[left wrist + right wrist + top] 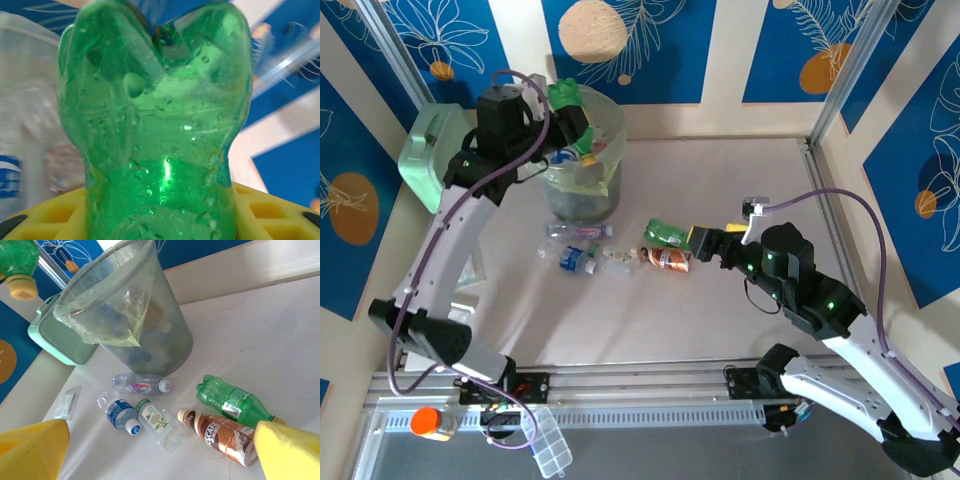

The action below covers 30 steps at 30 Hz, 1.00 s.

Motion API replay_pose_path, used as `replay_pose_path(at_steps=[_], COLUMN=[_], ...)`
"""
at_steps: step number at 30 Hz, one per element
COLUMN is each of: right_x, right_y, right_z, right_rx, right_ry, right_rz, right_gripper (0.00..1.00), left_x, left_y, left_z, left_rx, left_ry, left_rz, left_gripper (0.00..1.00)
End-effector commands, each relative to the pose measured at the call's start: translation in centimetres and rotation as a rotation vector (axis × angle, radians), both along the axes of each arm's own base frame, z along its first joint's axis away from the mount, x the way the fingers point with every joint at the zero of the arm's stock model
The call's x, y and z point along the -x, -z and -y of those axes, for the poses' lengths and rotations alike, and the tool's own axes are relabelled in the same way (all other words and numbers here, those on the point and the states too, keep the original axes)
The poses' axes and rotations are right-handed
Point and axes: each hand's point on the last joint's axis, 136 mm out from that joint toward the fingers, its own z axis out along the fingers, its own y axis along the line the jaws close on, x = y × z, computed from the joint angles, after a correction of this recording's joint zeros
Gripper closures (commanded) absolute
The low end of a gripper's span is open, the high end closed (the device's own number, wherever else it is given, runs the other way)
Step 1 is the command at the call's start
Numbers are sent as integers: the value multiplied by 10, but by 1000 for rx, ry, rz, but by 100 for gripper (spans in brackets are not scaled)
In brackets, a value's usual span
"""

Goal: Put the plastic bottles in the bin

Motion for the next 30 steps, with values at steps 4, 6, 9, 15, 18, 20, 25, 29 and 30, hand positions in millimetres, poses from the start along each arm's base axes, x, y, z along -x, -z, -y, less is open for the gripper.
replay_pose_path(at_steps=[4,6,9,15,18,20,25,29,30], right_x=[-4,-5,-6,-7,-9,-10,-11,-11,-11], right_y=[19,25,33,45,49,52,54,55,55], right_z=[-13,-18,-21,-34,-36,-36,-37,-35,-34], right_rx=[-10,-5,-6,-2,7,14,28,34,33], right_ry=[-29,-45,-43,-85,-86,-84,-84,-78,-76], right_rz=[-70,-92,-121,-162,-167,-171,-175,-174,-174], right_gripper=[5,5,5,6,6,6,5,5,5], left_x=[-49,-65,-87,-110,-114,-117,-121,-122,-122], left_y=[6,12,30,71,93,108,136,149,151], left_z=[-48,-51,-60,-64,-64,-63,-67,-65,-65], left_rx=[-22,-27,-40,-63,-99,-126,-170,-178,-180], left_ry=[-226,-248,-295,-326,-324,-314,-323,-313,-316], left_rz=[-59,-73,-140,-241,-285,-315,-375,-407,-412], left_gripper=[83,80,79,79,73,71,64,51,47])
